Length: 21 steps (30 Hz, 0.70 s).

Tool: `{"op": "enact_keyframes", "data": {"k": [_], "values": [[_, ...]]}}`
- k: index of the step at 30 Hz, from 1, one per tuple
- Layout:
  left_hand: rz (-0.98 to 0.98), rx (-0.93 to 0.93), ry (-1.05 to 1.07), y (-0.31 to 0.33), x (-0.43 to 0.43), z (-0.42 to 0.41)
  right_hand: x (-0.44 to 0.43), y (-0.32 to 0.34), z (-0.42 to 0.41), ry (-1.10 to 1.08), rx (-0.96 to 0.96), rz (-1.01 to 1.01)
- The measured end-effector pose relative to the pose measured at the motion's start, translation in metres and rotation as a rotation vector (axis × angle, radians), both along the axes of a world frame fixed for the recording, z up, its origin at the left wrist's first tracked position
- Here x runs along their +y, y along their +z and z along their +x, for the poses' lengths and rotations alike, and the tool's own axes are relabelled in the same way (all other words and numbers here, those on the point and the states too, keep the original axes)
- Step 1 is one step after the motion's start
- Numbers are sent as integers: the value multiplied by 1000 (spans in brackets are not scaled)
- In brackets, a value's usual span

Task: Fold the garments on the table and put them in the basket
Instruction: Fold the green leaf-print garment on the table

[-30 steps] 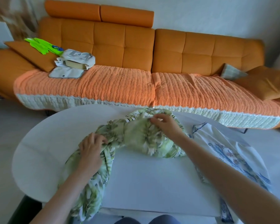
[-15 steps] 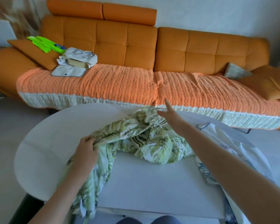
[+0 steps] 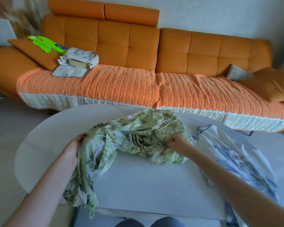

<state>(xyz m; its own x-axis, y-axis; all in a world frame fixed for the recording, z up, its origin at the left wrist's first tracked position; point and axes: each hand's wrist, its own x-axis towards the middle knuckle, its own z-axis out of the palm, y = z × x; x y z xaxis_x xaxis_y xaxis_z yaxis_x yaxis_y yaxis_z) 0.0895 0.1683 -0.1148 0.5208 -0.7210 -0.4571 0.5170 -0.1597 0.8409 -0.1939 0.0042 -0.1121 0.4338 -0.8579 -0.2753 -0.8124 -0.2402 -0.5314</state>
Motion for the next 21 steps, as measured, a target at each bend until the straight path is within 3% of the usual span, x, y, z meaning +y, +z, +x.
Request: {"op": "enact_keyframes", "data": {"k": [2, 5, 8, 9, 11, 14, 16, 17, 19, 21], "values": [[-121, -74, 30, 11, 2, -3, 1, 24, -10, -106, -270, 190], [-289, 30, 87, 27, 2, 1, 10, 62, -26, -226, -760, 530], [-382, -34, 147, 20, -5, 20, 0, 85, -35, -211, -886, 594], [-383, -103, 137, 22, -7, 21, -5, 88, -33, -213, -883, 589], [-266, -407, 89, 21, -14, 22, -23, 78, -27, -271, -752, 373], [328, -1115, -96, 14, -28, 22, -44, 51, -20, -326, -457, -59], [610, -1354, -72, 3, -30, 21, -48, 33, -17, -303, -313, -141], [563, -1399, -9, -4, -28, 17, -46, 25, -16, -275, -272, -147], [280, -1502, 72, -10, -20, 0, -35, 13, -13, -194, -181, -173], [114, -1580, -24, -10, -10, -21, -16, 6, -11, -117, -125, -211]]}}
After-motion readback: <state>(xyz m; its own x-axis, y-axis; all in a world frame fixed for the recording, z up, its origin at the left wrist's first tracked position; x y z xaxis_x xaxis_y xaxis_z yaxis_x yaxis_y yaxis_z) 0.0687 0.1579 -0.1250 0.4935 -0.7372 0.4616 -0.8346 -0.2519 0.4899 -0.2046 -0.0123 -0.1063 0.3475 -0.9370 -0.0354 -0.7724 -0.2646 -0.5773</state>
